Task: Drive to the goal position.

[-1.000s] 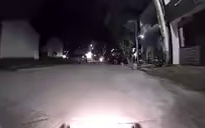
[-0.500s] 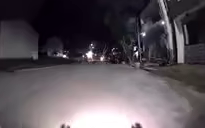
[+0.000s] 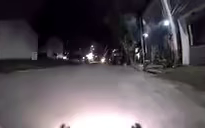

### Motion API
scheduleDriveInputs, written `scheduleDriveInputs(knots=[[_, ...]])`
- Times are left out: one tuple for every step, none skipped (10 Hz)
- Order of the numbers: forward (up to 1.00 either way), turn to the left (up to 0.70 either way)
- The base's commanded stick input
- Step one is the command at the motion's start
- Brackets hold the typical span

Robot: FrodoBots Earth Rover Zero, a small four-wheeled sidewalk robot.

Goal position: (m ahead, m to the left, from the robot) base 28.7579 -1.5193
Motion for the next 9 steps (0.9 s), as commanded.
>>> scheduleDriveInputs(knots=[[0.7,0.0],[0.7,0.0],[0.7,0.0],[0.7,0.0],[0.7,0.0],[0.7,0.0],[0.7,0.0],[0.7,0.0],[0.7,0.0]])
